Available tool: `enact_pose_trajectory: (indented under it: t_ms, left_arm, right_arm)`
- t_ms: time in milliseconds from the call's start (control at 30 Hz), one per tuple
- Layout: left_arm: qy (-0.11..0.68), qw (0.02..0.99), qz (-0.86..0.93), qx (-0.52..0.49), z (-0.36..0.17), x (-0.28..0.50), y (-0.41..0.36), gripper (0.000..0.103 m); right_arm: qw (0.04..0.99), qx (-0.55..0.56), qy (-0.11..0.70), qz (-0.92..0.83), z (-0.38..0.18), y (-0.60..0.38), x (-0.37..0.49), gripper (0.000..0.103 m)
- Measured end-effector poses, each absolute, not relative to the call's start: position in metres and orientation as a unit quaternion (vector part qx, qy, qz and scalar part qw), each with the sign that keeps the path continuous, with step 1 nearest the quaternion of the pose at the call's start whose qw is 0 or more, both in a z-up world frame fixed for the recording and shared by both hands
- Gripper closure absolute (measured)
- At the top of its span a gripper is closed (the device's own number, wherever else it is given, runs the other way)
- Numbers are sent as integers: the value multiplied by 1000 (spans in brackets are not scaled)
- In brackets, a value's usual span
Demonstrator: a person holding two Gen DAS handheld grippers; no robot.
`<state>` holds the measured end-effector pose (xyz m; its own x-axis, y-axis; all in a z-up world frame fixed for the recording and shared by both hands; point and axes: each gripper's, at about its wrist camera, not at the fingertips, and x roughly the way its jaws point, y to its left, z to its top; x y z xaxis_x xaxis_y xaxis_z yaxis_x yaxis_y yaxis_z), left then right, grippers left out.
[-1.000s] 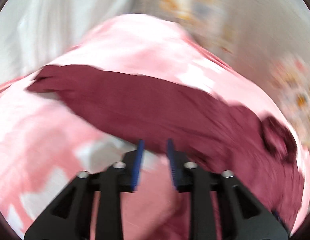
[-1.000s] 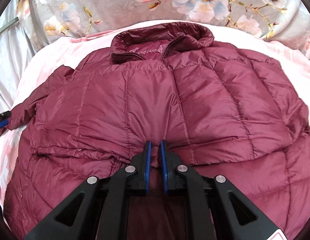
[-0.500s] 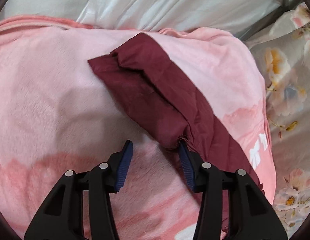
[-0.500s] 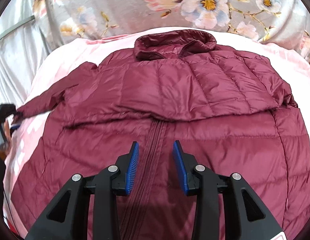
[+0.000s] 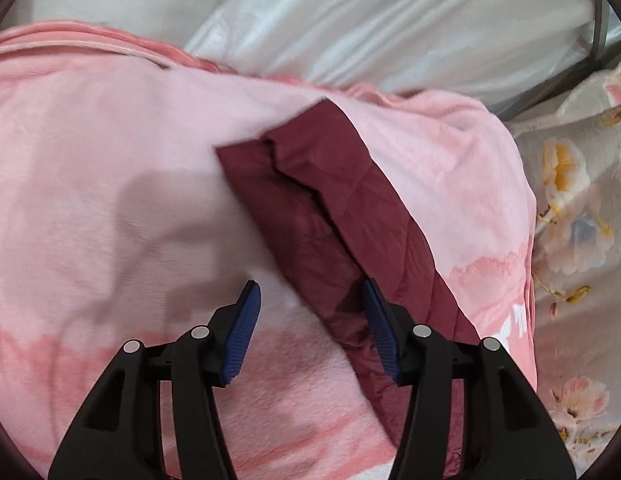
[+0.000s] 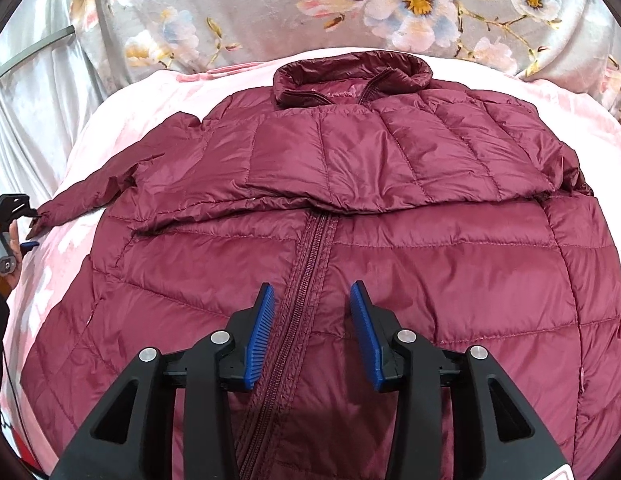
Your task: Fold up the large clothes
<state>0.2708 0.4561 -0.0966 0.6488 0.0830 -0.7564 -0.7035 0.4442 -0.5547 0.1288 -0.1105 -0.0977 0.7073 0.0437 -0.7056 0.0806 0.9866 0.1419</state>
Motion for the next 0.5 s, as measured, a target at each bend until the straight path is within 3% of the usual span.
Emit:
enact_pose_trajectory:
  t_ms: [33,67,100,267,500]
  left_arm:
    - [336,784,247,-461,-96,273,454,67]
    - [337,788,237,-457,-94,277,452,93]
    - [341,794,228,-450,-89,281,447,100]
    - [313,868,178,-342,-24,296,382,102]
    - [289,941,-10,-177,62,296,185,102]
  right_arm:
    - [920,82,382,-10,-98,-111,129,63]
    - [921,83,381,-10,-98,-111,128,63]
    - [921,84,380,-11,-98,-111,128,63]
    - [924,88,373,-10,-96,-112,125,63]
    - [928,97,359,-6,-87,-120,108,63]
